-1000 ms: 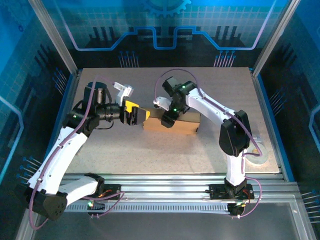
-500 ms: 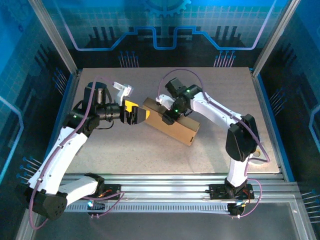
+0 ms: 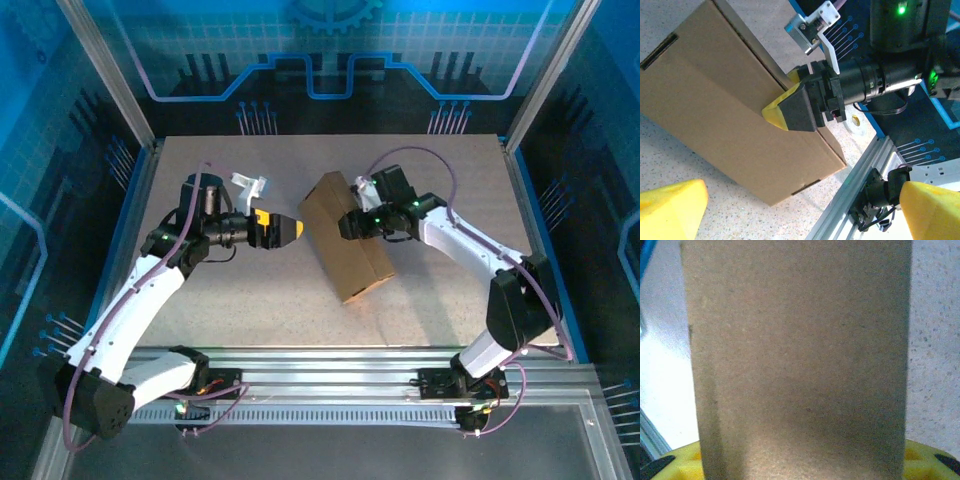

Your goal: Fold the paper box

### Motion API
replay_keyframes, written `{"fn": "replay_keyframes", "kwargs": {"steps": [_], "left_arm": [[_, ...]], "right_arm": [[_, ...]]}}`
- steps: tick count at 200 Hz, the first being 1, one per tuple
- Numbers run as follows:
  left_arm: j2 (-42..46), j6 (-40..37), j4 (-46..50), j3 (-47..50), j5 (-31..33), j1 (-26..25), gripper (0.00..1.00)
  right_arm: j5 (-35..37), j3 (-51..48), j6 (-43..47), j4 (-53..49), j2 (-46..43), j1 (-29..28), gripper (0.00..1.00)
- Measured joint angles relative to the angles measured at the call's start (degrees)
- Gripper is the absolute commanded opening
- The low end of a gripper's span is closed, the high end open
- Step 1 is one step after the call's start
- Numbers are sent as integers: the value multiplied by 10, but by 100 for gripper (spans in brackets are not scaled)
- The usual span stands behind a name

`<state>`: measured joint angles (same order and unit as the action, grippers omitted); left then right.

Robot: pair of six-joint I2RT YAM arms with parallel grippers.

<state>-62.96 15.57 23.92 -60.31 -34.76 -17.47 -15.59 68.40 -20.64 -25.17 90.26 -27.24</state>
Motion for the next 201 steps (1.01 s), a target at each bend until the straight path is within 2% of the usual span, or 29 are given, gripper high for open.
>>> {"fn": "replay_keyframes", "kwargs": {"steps": [22, 71, 153, 201], "left_arm": [[0, 9, -14, 9, 0, -3, 99], [-7, 13, -30, 17, 0, -9, 99], [-22, 24, -37, 23, 3, -20, 99], [-24, 24, -37, 24, 5, -22, 99]], "right_arm": [[-22, -52, -82, 61, -16, 19, 36], [-67, -121, -195, 183, -9, 32, 36], [-130, -155, -297, 309, 59, 67, 39], [-155, -156, -314, 337, 83, 69, 46]]}}
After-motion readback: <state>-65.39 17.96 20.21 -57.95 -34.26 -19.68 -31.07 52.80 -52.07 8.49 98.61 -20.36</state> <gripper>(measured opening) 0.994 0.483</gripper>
